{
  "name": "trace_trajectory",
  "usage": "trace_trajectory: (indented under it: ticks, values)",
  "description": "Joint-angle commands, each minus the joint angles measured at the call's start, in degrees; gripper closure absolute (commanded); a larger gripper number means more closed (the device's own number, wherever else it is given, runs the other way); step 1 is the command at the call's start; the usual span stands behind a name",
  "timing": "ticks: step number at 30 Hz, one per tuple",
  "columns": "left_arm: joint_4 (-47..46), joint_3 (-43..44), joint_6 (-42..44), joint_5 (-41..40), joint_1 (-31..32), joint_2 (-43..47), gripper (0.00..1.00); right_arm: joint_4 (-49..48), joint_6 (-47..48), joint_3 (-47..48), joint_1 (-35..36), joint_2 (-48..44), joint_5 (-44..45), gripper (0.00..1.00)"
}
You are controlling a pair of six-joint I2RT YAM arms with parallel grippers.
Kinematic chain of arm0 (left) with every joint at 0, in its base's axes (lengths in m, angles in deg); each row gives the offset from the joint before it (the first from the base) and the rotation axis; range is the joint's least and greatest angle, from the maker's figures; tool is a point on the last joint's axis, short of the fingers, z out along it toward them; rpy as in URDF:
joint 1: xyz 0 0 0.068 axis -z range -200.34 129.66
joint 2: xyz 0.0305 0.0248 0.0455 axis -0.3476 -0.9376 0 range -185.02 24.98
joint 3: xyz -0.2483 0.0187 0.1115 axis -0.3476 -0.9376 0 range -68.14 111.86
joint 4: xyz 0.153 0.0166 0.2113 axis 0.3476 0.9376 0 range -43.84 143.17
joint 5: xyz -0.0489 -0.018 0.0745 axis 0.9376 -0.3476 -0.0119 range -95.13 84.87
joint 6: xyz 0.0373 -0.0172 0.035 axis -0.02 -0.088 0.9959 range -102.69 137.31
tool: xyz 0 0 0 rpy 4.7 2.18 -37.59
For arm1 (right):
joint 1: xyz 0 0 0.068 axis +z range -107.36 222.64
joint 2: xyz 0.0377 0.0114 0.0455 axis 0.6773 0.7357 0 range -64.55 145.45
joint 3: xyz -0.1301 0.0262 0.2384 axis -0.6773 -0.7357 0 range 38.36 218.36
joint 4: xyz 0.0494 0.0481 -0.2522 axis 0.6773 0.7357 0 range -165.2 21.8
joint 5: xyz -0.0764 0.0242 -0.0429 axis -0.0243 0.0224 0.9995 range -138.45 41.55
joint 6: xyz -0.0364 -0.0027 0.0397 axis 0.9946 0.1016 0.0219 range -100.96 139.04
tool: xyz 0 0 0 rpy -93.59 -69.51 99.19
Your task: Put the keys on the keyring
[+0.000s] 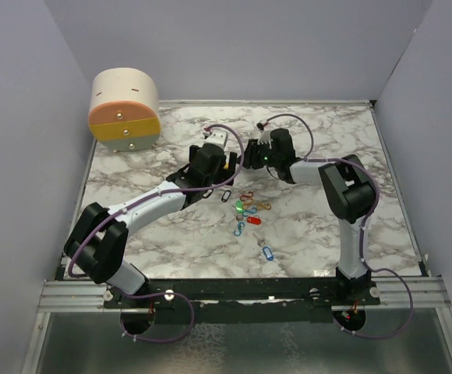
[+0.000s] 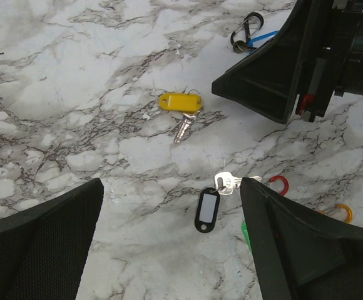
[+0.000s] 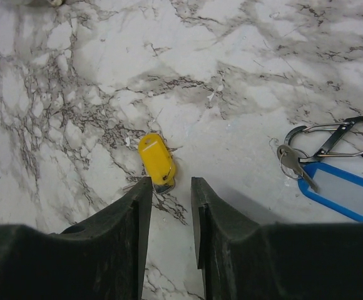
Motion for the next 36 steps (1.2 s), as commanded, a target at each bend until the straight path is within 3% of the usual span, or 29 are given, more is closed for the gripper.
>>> trace_trajectory:
  ticks: [1, 15, 25, 32, 36]
  values:
    - [-0.51, -0.91, -0.4, 1.09, -0.56, -0.51, 0.09, 0.24, -1.13, 2.19, 0.77, 2.57, -2.04, 0.68]
    - [-1.23, -2.19, -0.22, 2.51, -2.22, 0.16, 0.09, 0.37, -2.46, 5.72, 1.81, 7.34, -2.05, 0.71]
    - [-1.82, -2.92, -0.05, 3.55, -3.22, 0.49, 0.1, 0.29, -3.15, 7.15, 1.96, 9.09, -2.59, 0.82]
    - [-2.0, -3.2, 0.03, 4.1, -3.64, 0.59, 0.1, 0.06, -3.44, 7.43, 2.01, 9.35, -2.66, 0.99]
    - [-1.98, -3.11, 0.3, 4.57, -3.64, 0.88, 0.12, -3.3, -2.96, 4.55, 2.01, 6.89, -1.59, 0.99]
